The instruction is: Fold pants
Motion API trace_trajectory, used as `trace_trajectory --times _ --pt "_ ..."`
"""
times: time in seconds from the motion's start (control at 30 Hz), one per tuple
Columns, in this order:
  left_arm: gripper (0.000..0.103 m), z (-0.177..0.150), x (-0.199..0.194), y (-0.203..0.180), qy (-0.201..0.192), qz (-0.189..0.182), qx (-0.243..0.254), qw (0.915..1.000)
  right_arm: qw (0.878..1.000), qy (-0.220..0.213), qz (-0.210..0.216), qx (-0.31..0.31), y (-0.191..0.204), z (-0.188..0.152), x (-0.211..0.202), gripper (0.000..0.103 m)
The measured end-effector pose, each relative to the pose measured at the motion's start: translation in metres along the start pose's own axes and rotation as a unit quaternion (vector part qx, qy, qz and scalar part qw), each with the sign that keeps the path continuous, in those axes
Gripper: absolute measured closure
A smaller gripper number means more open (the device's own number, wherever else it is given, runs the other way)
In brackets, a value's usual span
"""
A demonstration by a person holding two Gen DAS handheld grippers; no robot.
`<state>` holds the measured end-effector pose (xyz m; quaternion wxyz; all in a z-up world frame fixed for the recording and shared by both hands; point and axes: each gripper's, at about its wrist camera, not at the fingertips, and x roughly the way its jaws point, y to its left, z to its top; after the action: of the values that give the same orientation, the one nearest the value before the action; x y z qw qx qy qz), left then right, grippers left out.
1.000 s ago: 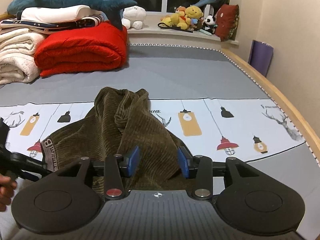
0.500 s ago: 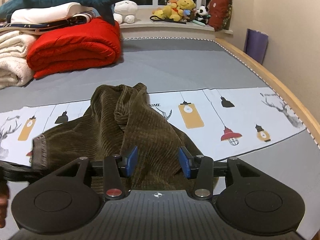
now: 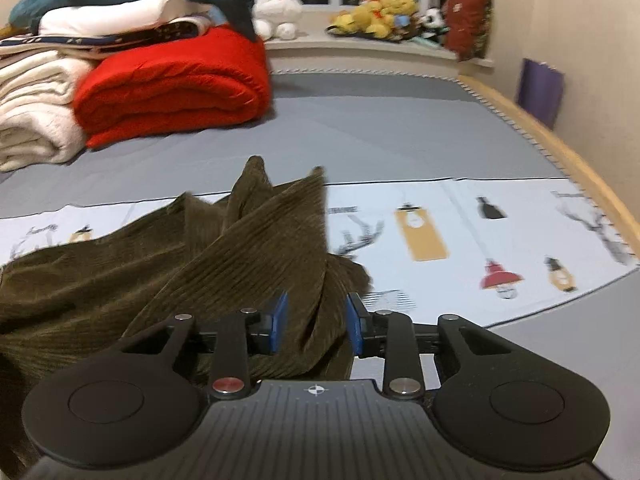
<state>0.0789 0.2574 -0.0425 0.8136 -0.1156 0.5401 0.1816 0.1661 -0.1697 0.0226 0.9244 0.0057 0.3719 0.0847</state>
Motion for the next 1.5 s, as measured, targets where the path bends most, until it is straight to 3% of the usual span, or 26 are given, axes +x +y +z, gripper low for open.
trace_trajectory --times 0.1,0.17,0.27,0.43,0.53,0.77,0.87,0.93,0.97,1.03,1.13,1.27,1.5 --pt "0.068 0.001 -0.007 0.011 -0.008 0.017 -0.022 0.9996 0.999 0.017 0.030 -0.015 0.018 0.002 0.016 0.067" --pt "0.047 0.006 -0.012 0.013 -0.018 0.006 -0.033 0.9993 0.998 0.030 0.055 -0.023 0.031 0.003 0.028 0.062" --pt "0.040 0.012 -0.018 0.007 -0.016 -0.018 -0.040 0.9989 0.996 0.041 0.083 -0.005 0.045 0.007 0.047 0.054" --pt "0.037 0.026 -0.009 -0.019 -0.019 -0.040 -0.024 0.9988 0.992 0.049 0.110 0.034 0.062 0.014 0.079 0.032" --pt "0.033 0.029 -0.005 -0.033 -0.022 -0.043 -0.007 0.9988 0.992 0.050 0.109 0.046 0.070 0.017 0.097 0.026" --pt "0.033 0.030 -0.002 -0.046 -0.023 -0.033 0.028 0.9988 0.995 0.066 0.079 0.014 0.097 0.015 0.131 0.024" --pt "0.033 0.030 0.000 -0.047 -0.021 -0.028 0.028 0.9990 0.996 0.070 0.042 -0.034 0.108 0.011 0.139 0.035" --pt "0.033 0.031 -0.001 -0.047 -0.021 -0.028 0.024 0.9991 0.995 0.077 0.030 -0.062 0.107 0.006 0.140 0.067" --pt "0.033 0.032 -0.002 -0.049 -0.022 -0.030 0.023 0.9990 0.994 0.083 0.029 -0.068 0.104 0.006 0.139 0.070" --pt "0.033 0.031 -0.004 -0.051 -0.025 -0.032 0.026 0.9988 0.994 0.084 0.041 -0.057 0.091 0.009 0.128 0.087" --pt "0.033 0.026 -0.009 -0.056 -0.027 -0.034 0.033 0.9985 0.995 0.075 0.053 -0.049 0.064 0.017 0.101 0.096" --pt "0.033 0.013 -0.024 -0.059 -0.035 -0.044 0.049 0.9972 0.993 0.072 0.078 -0.047 0.012 0.018 0.060 0.099" --pt "0.033 -0.024 -0.051 -0.057 -0.034 -0.079 0.045 0.9953 0.984 0.127 0.106 -0.073 -0.061 -0.031 0.000 0.103"
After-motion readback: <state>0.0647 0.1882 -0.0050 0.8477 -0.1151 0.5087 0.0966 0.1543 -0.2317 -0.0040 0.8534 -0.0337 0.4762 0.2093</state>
